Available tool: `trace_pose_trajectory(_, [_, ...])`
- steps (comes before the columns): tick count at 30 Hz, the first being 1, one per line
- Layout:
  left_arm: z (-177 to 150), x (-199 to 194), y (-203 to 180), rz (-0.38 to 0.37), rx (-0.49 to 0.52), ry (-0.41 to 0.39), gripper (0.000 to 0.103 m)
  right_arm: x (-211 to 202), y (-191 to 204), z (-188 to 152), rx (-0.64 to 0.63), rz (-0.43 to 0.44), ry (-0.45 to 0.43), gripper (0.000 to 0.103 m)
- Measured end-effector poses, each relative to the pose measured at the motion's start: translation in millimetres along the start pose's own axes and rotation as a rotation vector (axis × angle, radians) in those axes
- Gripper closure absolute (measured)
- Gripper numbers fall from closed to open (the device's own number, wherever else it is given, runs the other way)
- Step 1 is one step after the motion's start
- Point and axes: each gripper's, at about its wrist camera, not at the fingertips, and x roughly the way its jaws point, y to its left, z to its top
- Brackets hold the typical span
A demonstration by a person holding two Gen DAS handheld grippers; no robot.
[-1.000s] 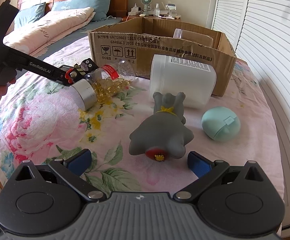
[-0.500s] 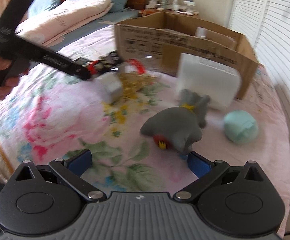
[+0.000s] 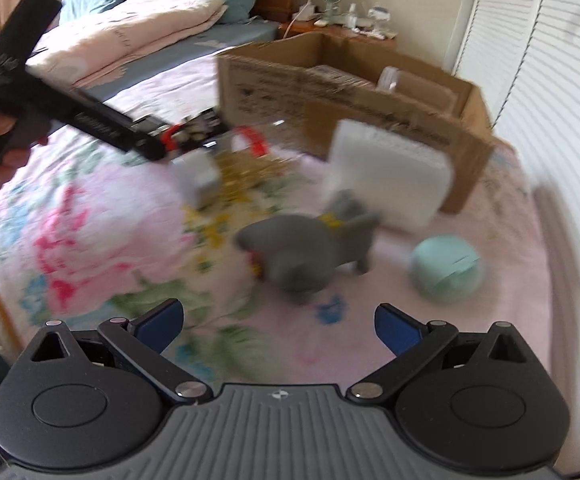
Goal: Organize rigid objects
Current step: 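Close left tool on the digital timer while right tool grasps the grey elephant, then carry timer and elephant over the cardboard box and open both tools to drop them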
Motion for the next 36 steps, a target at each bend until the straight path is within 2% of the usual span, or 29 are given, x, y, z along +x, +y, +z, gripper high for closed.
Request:
trace_pose_trajectory(6, [2.6,1.1,-0.9,0.007,-0.009,0.002,0.032,14.4,-12.8,16.9,-0.087,0.014,-0.039,0.000])
trace_pose_trajectory(13, [5.9,4.1,0.2,-0.001,0.000,0.009,0.032,26.2,-11.1,28.0,-0.154,0.080,-0.037,0.018])
trace_pose_trajectory(24, [8.8,-6.9,-0.1,-0.025,0.061,0.019,0.033,7.3,-12.6,30.6,-0.088,0.070,-0.041,0.019])
trace_pose_trajectory(36, [12.5,-23.9,-1.5,-0.043,0.115,0.010,0.033,-11.0,-10.8,34.6,-0.103,0.042,-0.072,0.019])
